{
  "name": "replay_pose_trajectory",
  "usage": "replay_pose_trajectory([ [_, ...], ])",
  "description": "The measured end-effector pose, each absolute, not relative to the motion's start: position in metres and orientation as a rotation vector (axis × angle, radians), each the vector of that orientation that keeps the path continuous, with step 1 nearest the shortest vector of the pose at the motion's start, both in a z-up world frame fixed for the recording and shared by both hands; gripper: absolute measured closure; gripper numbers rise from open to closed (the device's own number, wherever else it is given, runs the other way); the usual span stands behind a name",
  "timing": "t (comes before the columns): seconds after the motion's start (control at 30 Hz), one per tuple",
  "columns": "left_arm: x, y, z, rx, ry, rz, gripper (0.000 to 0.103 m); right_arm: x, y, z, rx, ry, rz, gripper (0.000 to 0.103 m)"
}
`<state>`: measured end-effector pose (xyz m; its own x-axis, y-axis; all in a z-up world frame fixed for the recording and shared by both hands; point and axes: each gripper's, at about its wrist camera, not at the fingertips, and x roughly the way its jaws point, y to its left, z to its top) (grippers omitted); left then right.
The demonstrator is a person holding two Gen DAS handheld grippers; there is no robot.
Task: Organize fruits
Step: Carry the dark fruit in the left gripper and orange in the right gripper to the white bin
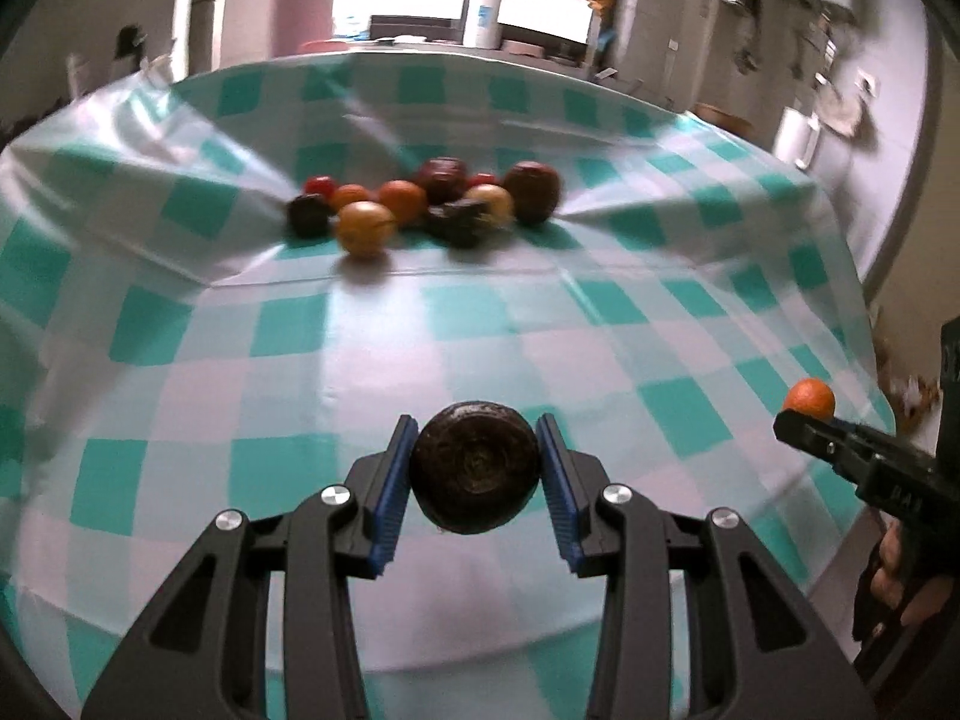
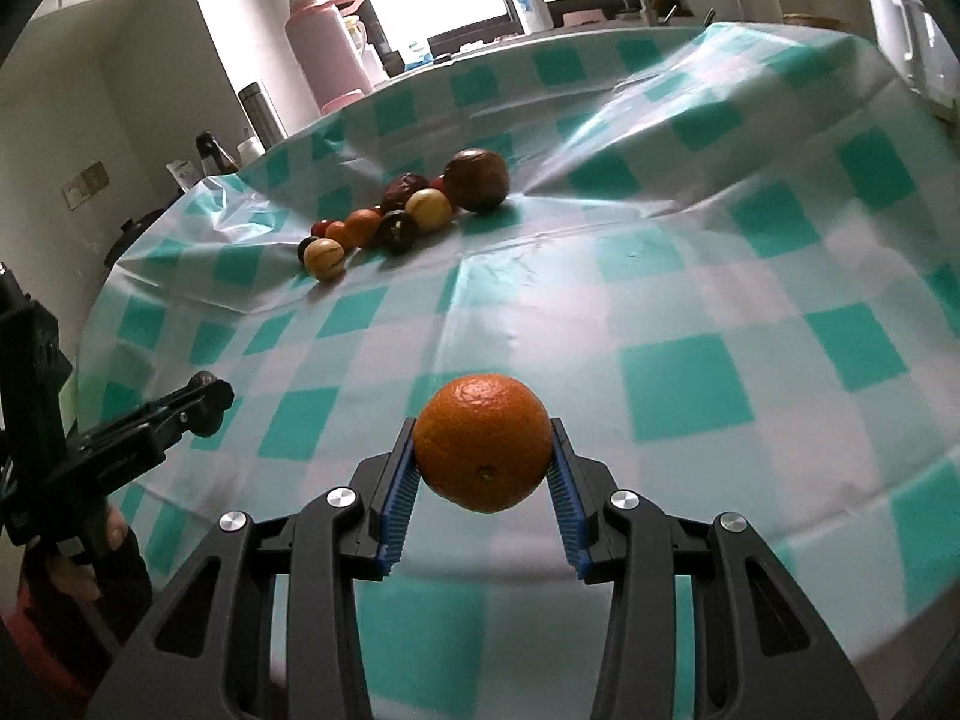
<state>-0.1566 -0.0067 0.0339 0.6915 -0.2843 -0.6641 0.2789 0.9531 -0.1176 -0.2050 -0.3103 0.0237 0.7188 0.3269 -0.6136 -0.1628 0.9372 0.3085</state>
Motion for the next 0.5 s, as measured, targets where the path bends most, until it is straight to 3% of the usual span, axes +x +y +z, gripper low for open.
replay_pose_trajectory([
  [0.5,-0.226,-0.151,0.032,0.268,0.711,-0.634,0.062,-0.314,-0.423,0.015,0.291,0.586,0.15,0.062],
])
